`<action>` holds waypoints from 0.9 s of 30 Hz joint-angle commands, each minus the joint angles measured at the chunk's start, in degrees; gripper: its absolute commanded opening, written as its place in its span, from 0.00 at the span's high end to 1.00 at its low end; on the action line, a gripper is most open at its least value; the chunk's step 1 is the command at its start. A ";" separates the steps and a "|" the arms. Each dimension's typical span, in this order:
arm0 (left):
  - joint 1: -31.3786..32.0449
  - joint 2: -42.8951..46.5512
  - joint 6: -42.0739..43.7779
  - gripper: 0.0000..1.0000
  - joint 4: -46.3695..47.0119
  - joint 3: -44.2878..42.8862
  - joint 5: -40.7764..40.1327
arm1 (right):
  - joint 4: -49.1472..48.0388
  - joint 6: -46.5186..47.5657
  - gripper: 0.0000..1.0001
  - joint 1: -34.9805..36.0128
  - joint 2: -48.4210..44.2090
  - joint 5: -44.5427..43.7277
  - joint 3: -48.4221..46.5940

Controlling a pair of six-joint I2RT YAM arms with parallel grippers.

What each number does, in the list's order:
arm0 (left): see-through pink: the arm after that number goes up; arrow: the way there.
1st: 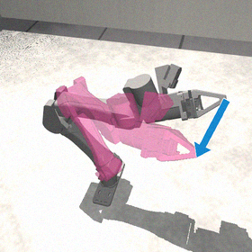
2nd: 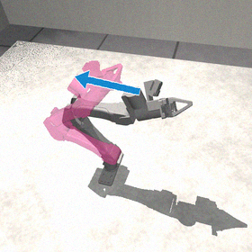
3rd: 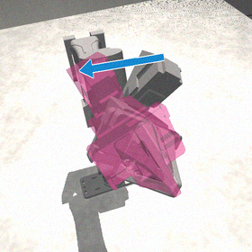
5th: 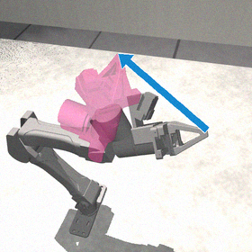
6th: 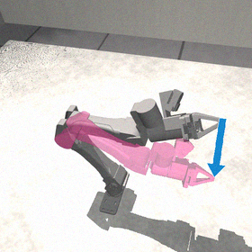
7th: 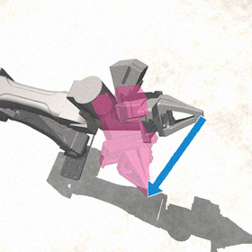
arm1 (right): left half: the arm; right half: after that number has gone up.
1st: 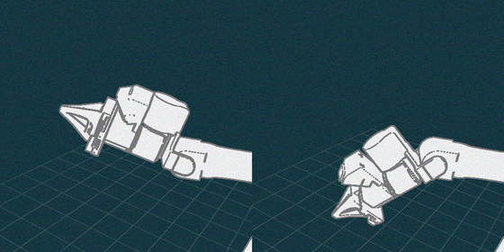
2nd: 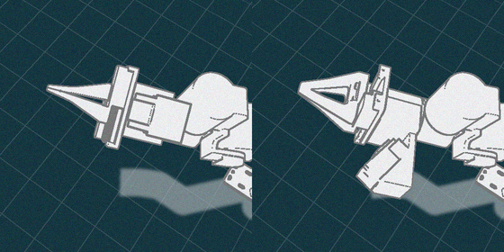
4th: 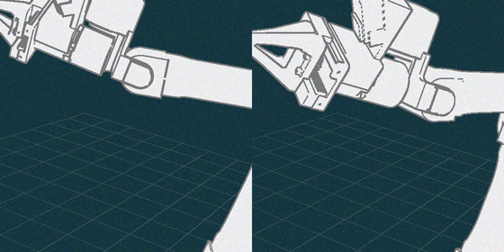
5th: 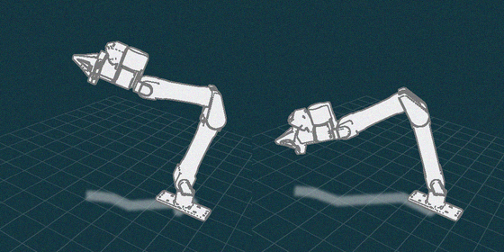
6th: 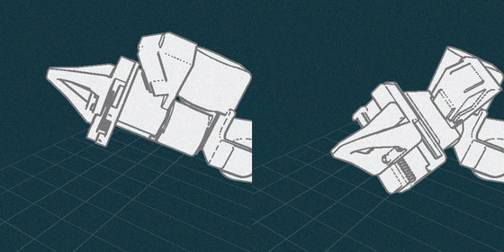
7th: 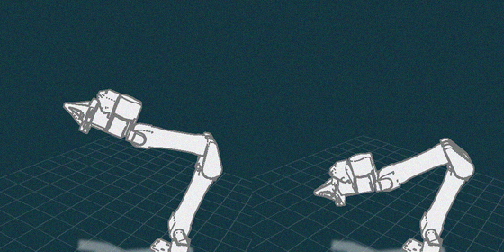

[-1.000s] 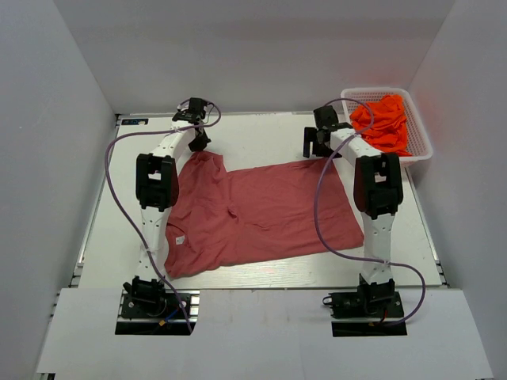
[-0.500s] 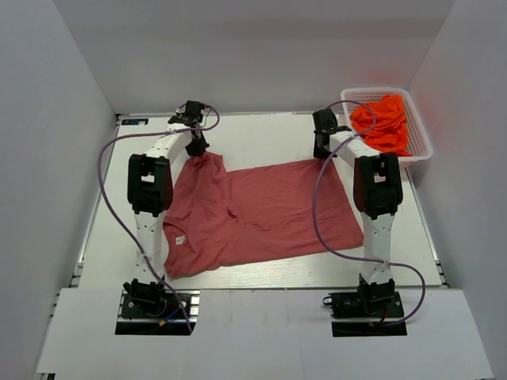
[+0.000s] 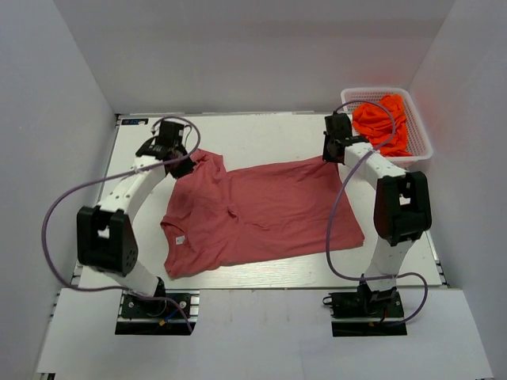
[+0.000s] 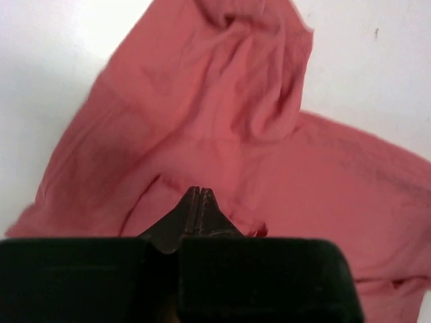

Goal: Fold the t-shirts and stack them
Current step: Grap the side of the flattened tshirt furthest away from the robot with both arms

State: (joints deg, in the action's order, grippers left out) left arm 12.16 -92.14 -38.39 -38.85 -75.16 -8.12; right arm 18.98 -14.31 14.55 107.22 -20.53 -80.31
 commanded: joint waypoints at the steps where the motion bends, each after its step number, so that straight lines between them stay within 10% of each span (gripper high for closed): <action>1: -0.47 5.30 -2.30 1.00 4.48 6.33 3.18 | -3.25 1.56 1.00 0.13 -3.06 0.23 2.87; 2: -0.47 5.30 -2.30 0.97 4.49 5.21 3.20 | -3.95 2.87 1.00 0.13 -3.07 0.75 3.06; 5: 0.22 0.22 -0.90 0.28 4.49 -2.43 -1.00 | -3.60 3.67 1.00 0.13 -2.37 2.42 1.92; 8: 0.23 -7.75 2.26 0.00 3.43 -10.78 -2.16 | -2.90 3.58 1.00 0.22 -1.05 1.73 0.16; 21: -0.91 -35.82 10.27 0.12 -5.71 -37.51 -5.42 | -0.44 2.09 1.00 0.04 3.96 2.08 -4.94; 25: -0.91 -37.85 10.79 0.32 -5.19 -38.66 -5.42 | 0.09 1.74 1.00 -0.04 5.28 1.90 -5.56; 27: -0.91 -38.46 10.79 0.62 -5.18 -39.19 -4.89 | 0.09 1.30 1.00 -0.04 5.72 1.73 -5.56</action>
State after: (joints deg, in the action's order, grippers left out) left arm 11.46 -132.77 -28.84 -43.86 -110.76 -12.67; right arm 18.50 -12.01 14.66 112.01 -18.26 -83.46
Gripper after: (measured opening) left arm 0.445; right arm 0.012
